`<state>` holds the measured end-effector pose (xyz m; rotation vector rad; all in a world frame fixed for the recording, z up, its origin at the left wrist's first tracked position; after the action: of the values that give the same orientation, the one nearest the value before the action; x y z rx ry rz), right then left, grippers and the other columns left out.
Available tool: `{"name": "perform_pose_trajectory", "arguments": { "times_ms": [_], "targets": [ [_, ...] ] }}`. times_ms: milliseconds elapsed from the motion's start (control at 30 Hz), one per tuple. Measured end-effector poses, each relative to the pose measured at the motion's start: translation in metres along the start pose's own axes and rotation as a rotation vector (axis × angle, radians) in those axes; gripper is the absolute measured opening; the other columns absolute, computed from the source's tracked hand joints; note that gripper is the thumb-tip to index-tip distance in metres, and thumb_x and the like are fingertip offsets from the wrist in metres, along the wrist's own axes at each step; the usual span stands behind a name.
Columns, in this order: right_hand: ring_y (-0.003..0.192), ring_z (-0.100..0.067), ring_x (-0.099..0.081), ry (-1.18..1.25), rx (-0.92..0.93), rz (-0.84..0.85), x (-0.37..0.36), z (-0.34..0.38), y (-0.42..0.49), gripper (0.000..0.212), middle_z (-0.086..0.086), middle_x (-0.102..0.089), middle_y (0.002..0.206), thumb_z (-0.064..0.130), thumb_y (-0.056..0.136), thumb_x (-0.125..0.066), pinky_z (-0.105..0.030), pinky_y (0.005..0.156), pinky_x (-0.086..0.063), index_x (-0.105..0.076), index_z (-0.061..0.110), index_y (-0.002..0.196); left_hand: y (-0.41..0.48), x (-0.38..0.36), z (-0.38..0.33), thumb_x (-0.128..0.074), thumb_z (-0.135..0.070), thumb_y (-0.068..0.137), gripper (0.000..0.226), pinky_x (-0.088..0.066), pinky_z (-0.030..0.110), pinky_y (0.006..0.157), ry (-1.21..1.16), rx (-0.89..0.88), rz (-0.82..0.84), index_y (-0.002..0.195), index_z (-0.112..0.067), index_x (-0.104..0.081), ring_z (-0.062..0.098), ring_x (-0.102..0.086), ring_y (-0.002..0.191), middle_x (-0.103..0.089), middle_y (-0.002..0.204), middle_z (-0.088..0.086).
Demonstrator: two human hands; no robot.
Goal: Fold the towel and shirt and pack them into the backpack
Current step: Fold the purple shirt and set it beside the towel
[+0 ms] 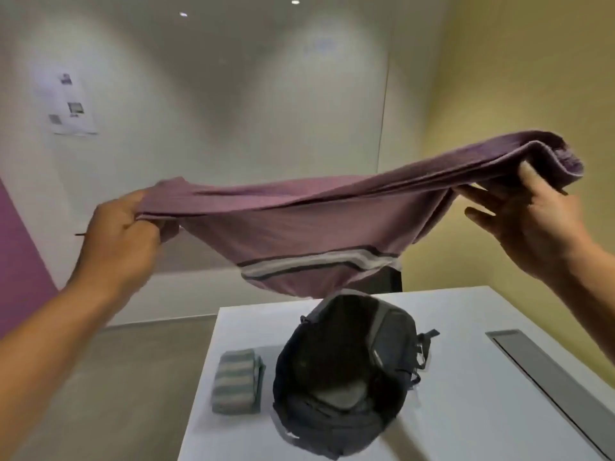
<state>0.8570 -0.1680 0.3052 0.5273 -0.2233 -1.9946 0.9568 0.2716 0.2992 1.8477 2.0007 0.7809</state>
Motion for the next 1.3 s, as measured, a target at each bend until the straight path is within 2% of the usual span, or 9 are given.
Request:
{"name": "perform_pose_trajectory", "arguments": {
  "times_ms": [200,333,500,633,767,933,1100,1233,1300],
  "targets": [
    [0.108,-0.02,-0.068,-0.144,-0.275,-0.108,0.077,-0.123,-0.146,0.059,-0.007,-0.068,0.125,0.051,0.092,-0.044,-0.03,0.073,-0.055,-0.053,0.01,0.134,-0.174,0.021,0.088,-0.052,-0.022,0.083,0.042,-0.041,0.019,0.102,0.185,0.175,0.331,0.12,-0.035,-0.068,-0.003,-0.055,0.121,-0.065,0.121,-0.022],
    [0.095,-0.02,-0.072,-0.411,-0.482,-0.125,0.121,-0.203,-0.25,0.048,-0.017,-0.071,0.112,0.055,0.085,-0.053,-0.047,0.07,-0.053,-0.065,0.019,0.114,-0.281,0.025,0.173,-0.044,-0.048,0.078,0.046,-0.05,0.029,0.095,0.501,0.425,0.657,0.118,-0.072,-0.047,0.004,-0.059,0.118,-0.062,0.125,-0.025],
    [0.079,-0.006,-0.064,-0.743,-0.657,-0.016,0.139,-0.253,-0.323,0.054,-0.001,-0.07,0.117,0.071,0.079,-0.06,-0.013,0.064,-0.05,-0.062,0.04,0.123,-0.388,0.019,0.258,-0.057,-0.019,0.092,0.055,-0.046,0.024,0.094,0.628,0.553,0.842,0.113,-0.069,-0.048,0.002,-0.049,0.127,-0.013,0.148,-0.041],
    [0.085,0.001,-0.068,-0.642,-0.72,0.006,0.14,-0.27,-0.339,0.043,0.009,-0.071,0.112,0.065,0.075,-0.069,-0.012,0.074,-0.048,-0.075,0.037,0.106,-0.426,0.017,0.278,-0.06,0.002,0.087,0.085,-0.034,0.007,0.099,0.536,0.617,0.838,0.105,-0.08,-0.045,-0.003,-0.045,0.128,-0.031,0.142,-0.037],
    [0.087,0.016,-0.063,-0.874,-0.636,0.376,0.141,-0.279,-0.345,0.027,0.01,-0.051,0.14,0.041,0.095,-0.059,-0.005,0.076,-0.049,-0.067,0.038,0.12,-0.447,0.022,0.285,-0.06,0.013,0.08,0.103,-0.022,0.0,0.104,0.491,0.67,0.823,0.104,-0.085,-0.038,-0.001,-0.039,0.132,-0.04,0.129,-0.046],
    [0.14,-0.001,-0.036,-1.19,-0.338,1.073,0.147,-0.297,-0.359,0.044,0.019,-0.059,0.134,0.059,0.094,-0.046,-0.029,0.113,-0.034,-0.071,0.033,0.119,-0.455,0.02,0.279,-0.056,-0.022,0.096,0.035,-0.024,0.021,0.112,0.626,0.665,1.166,0.121,-0.045,-0.058,0.016,-0.025,0.145,-0.032,0.153,-0.012],
    [0.13,0.005,-0.045,-1.263,-0.372,1.306,0.148,-0.302,-0.366,0.038,0.02,-0.06,0.131,0.04,0.084,-0.054,0.001,0.103,-0.023,-0.07,0.034,0.118,-0.46,0.025,0.272,-0.055,-0.031,0.092,0.017,-0.048,0.025,0.078,0.724,0.709,1.348,0.077,-0.038,-0.06,0.013,-0.063,0.098,-0.068,0.107,-0.012],
    [0.087,-0.002,-0.062,-1.273,-0.638,1.321,0.155,-0.31,-0.377,0.066,0.018,-0.068,0.096,0.077,0.087,-0.025,-0.017,0.077,-0.047,-0.067,0.027,0.094,-0.461,0.024,0.272,-0.048,-0.021,0.076,0.016,-0.05,0.03,0.065,0.622,0.846,1.335,0.064,-0.029,-0.053,0.007,-0.061,0.063,-0.062,0.068,-0.008],
    [0.081,0.009,-0.06,-1.226,-0.671,1.26,0.145,-0.31,-0.377,0.039,0.033,-0.064,0.08,0.065,0.093,-0.041,-0.01,0.07,-0.044,-0.065,0.036,0.084,-0.462,0.021,0.273,-0.047,-0.022,0.074,0.011,-0.052,0.034,0.064,0.561,0.867,1.258,0.068,-0.022,-0.056,0.012,-0.063,0.062,-0.062,0.067,-0.003]
  ]
}}
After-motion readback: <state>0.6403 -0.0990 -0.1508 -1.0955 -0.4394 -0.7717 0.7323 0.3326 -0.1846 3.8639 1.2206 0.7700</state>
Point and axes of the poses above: each hand's wrist, its own y-axis towards the middle knuckle, its own x-axis out of the back of the hand, z = x × y, the point moved 4 cm from there along y, towards the middle knuckle
